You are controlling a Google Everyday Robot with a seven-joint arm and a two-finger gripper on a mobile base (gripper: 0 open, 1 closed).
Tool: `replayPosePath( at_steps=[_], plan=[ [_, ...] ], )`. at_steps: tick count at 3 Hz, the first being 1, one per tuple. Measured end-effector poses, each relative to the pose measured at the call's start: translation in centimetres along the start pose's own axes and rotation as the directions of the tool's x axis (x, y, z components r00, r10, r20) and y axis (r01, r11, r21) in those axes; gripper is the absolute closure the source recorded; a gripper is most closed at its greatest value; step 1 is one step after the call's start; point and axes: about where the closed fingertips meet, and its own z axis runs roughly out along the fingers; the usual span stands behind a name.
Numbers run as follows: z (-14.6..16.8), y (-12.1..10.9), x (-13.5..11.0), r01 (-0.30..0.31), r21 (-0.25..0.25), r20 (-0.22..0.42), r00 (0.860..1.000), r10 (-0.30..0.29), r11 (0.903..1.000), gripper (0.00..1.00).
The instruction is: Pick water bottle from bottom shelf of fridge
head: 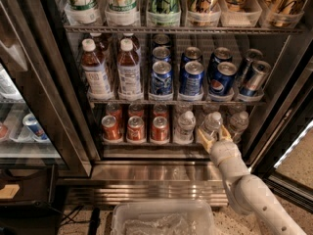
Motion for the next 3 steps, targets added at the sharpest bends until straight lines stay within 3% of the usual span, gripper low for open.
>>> replayPosePath(
  at_steps=[3],
  plan=[
    [-1.6,0.2,-0.4,-0.005,-0.029,-0.014,1.000,0.004,0.9996,1.00]
  ],
)
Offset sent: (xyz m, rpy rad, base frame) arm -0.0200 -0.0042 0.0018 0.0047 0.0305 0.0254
